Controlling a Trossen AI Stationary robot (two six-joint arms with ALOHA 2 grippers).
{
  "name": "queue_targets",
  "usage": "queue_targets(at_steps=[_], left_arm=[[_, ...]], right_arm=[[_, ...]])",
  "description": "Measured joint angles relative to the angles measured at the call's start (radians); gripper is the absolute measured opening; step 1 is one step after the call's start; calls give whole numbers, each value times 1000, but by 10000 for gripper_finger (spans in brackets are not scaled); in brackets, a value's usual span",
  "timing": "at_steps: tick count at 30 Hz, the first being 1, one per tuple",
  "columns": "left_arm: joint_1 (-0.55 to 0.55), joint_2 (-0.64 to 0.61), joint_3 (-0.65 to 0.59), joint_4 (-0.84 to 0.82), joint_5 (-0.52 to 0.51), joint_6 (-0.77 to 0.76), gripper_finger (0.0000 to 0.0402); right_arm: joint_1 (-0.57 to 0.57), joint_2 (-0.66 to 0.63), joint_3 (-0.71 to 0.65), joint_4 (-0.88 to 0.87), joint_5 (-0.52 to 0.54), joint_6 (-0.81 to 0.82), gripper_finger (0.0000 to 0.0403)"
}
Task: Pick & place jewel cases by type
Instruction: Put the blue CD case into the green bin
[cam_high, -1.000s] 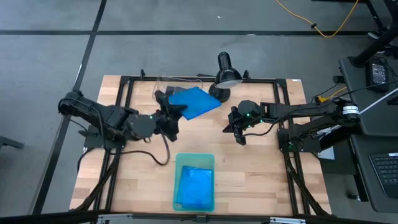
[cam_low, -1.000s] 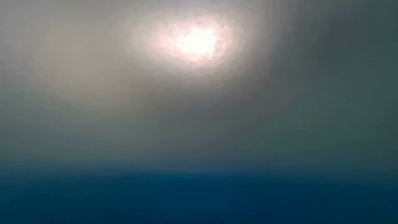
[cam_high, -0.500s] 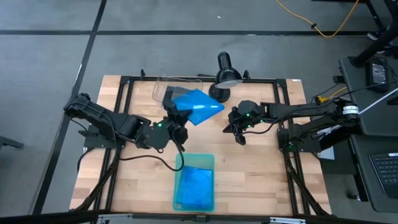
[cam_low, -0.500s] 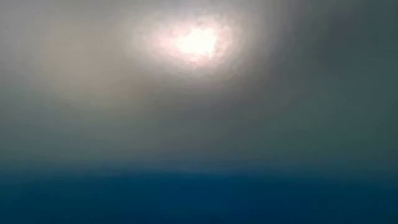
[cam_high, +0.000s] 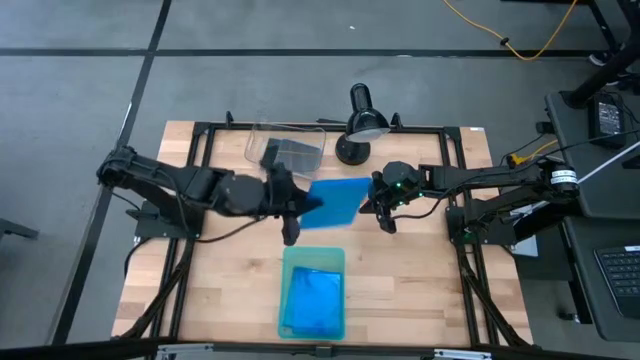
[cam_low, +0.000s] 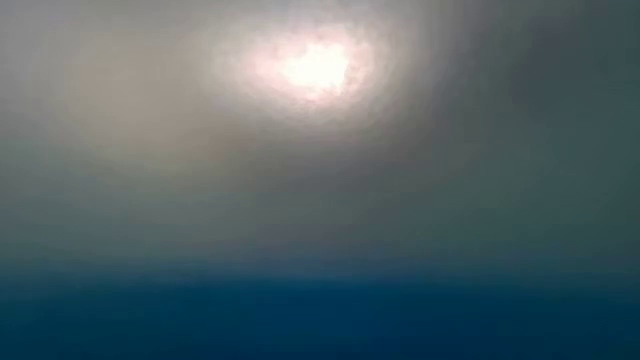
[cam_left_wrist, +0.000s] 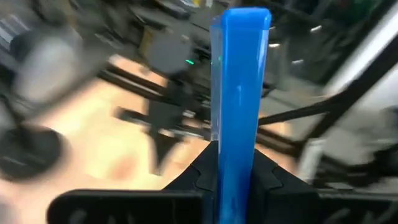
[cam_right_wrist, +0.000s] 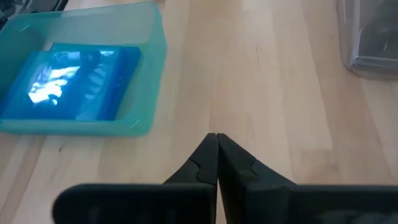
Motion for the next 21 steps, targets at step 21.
queue_targets(at_steps=[21], left_arm=[[-53, 0, 0, 119, 31, -349, 25]], right_arm=[[1, 0, -1, 12, -73, -154, 6]])
